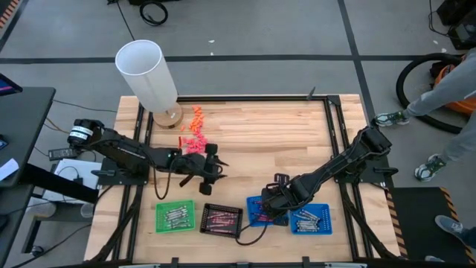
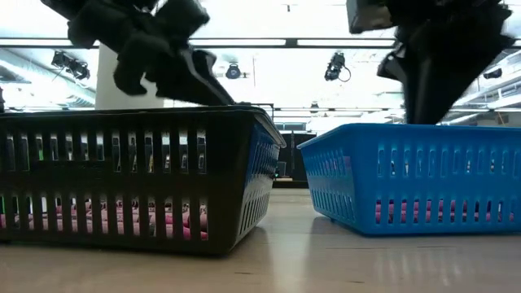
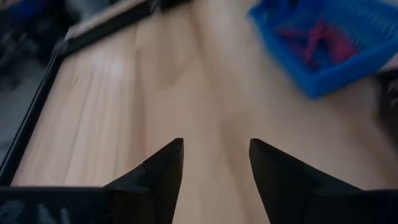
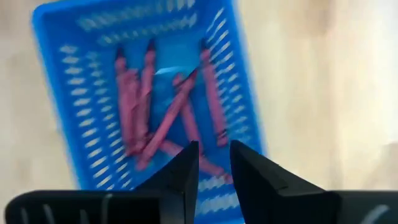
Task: Sort crayons
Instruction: Return to Home Position
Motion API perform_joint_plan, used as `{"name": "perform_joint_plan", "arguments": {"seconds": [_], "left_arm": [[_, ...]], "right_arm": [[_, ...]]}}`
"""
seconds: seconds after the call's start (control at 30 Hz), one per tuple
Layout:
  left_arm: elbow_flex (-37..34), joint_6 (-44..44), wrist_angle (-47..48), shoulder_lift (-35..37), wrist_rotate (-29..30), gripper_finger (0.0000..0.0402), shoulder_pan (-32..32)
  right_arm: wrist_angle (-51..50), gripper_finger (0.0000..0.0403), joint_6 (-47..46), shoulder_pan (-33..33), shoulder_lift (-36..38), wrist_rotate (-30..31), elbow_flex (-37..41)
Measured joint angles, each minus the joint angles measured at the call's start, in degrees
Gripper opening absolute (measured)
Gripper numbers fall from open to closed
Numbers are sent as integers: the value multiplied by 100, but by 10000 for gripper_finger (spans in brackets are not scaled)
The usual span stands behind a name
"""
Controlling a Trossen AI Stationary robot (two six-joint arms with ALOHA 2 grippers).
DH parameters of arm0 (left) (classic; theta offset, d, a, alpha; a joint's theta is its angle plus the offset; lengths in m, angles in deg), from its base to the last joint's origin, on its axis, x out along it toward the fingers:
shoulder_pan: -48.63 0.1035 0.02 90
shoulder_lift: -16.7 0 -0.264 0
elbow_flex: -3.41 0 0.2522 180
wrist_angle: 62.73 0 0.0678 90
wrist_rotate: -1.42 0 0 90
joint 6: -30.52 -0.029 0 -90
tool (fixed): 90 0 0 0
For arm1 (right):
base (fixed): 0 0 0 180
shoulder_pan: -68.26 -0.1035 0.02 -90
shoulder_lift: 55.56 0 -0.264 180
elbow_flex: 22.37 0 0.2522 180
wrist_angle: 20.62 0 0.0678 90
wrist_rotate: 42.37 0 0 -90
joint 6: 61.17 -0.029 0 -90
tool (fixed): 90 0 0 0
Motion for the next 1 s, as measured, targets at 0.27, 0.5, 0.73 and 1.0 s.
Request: {"name": "perform_joint_plan", "arguments": {"seconds": [0.27,0.5,0.73,1.0], "left_arm": [[0,-116,-1074,3,-253,194,62],[149,849,-714,222,-95,194,28],[205,1053,-413,909,302,194,-312],[208,673,-86,1669,374,194,-605]], "right_arm": [[584,98,1226,330,141,734,2],[1353,96,2617,1070,562,458,12],[2921,95,2971,1725,1629,-109,1386],[5022,95,2464,2061,3186,-268,3341]]}}
